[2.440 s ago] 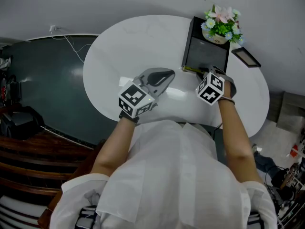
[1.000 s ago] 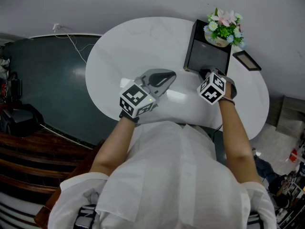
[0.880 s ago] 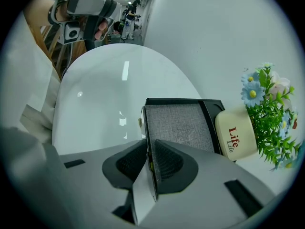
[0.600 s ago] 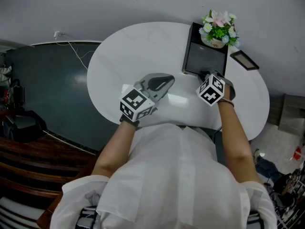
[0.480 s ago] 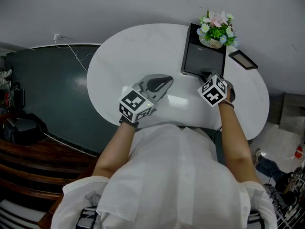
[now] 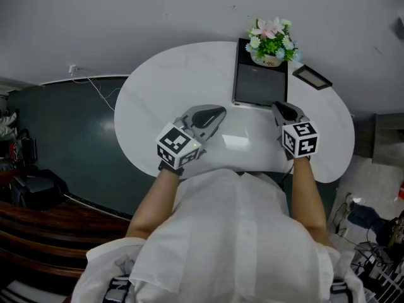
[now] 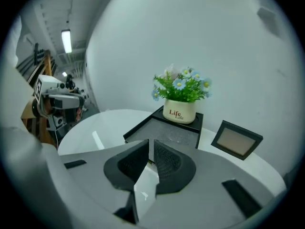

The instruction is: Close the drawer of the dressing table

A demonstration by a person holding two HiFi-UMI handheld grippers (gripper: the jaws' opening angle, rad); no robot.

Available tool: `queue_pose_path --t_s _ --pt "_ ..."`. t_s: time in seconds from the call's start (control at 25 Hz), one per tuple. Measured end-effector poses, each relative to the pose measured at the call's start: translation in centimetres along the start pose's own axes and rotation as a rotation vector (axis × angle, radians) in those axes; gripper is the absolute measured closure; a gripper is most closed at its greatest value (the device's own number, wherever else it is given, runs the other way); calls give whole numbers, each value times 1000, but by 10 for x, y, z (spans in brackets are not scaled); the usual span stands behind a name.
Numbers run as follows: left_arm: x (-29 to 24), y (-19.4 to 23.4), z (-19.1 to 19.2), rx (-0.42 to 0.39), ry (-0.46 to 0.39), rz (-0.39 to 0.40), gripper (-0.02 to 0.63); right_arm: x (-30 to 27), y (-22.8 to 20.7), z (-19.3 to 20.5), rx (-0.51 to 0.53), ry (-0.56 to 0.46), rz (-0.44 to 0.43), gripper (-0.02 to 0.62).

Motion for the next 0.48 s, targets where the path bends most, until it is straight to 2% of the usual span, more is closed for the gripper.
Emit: queue_pose_path --t_s 0.2,0.48 --pt "-4 0 -11 -19 -16 0 588 31 2 4 -108 -189 43 568" --pt "5 0 -34 -38 -69 -26 588 69 10 3 -137 -346 90 578"
Point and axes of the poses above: the fingertips, and each gripper's own axes: x backward along the fingers, y to its left, z out of its underside, the point moved 10 cm from there along x, backward along the fingers, and after that the axes turned 13 degrees about -z, right-handed, at the moved point
